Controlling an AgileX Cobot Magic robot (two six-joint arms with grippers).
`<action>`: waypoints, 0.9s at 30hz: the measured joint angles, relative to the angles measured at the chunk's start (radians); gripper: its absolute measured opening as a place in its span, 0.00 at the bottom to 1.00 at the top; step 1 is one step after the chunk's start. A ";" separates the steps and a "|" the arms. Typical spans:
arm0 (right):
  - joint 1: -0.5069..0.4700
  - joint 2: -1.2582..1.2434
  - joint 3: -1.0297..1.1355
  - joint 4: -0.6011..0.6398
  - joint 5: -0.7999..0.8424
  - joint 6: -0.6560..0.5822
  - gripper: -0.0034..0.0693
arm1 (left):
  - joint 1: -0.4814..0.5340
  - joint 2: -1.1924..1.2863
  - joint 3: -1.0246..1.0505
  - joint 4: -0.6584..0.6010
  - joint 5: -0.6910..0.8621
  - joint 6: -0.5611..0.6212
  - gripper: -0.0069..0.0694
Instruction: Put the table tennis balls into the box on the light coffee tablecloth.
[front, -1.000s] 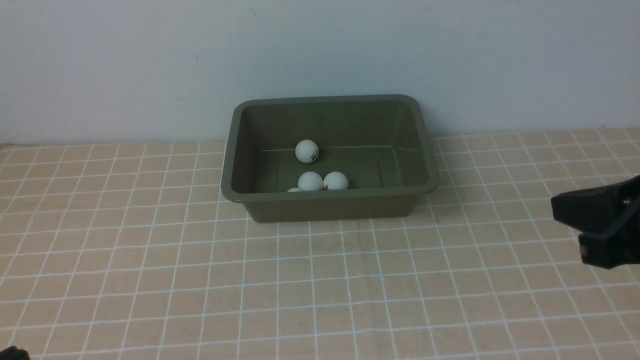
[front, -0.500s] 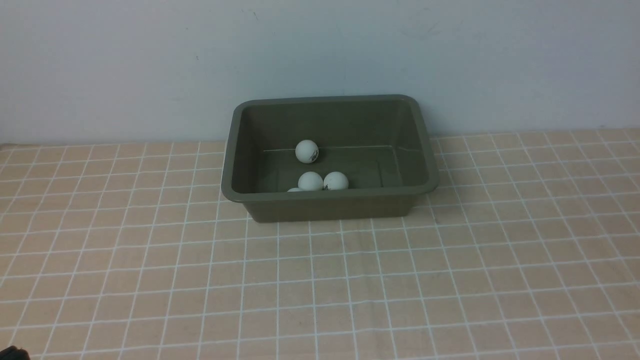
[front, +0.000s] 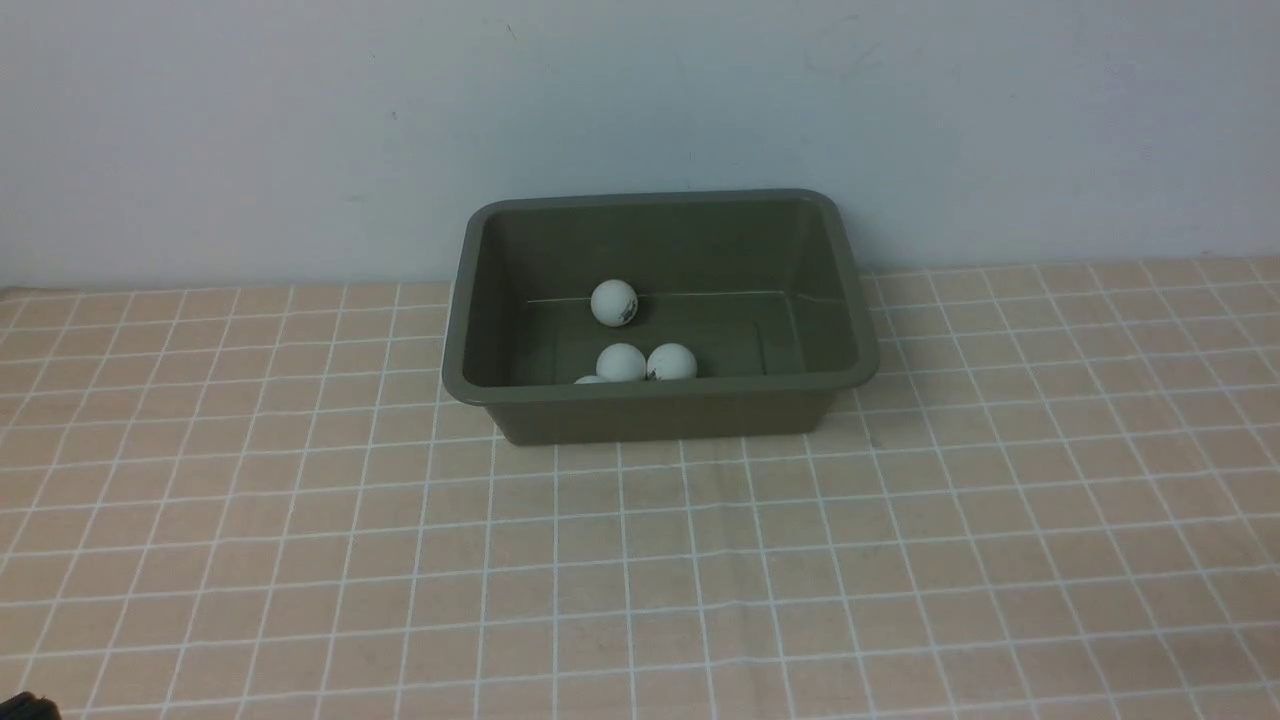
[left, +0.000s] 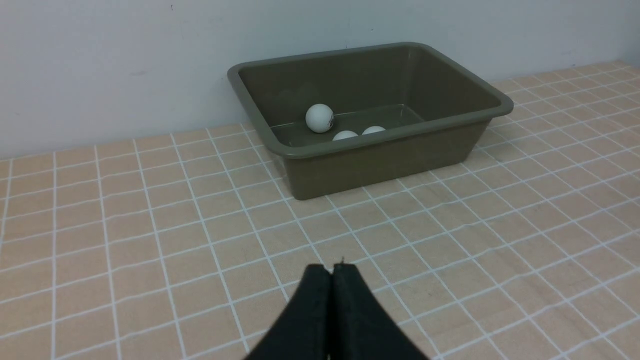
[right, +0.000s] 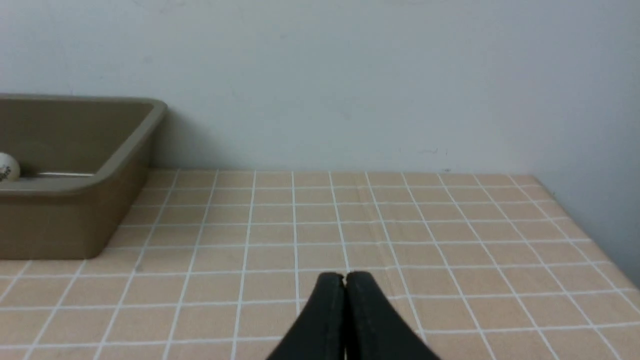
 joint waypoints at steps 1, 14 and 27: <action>0.000 -0.029 0.000 0.000 0.024 0.000 0.03 | 0.000 0.000 0.000 0.000 0.000 0.000 0.00; 0.000 -0.111 0.001 -0.008 0.158 -0.002 0.03 | 0.000 0.000 0.000 0.000 0.000 0.000 0.00; 0.000 -0.111 0.001 -0.008 0.106 -0.002 0.03 | 0.000 0.000 0.000 0.000 0.000 0.000 0.00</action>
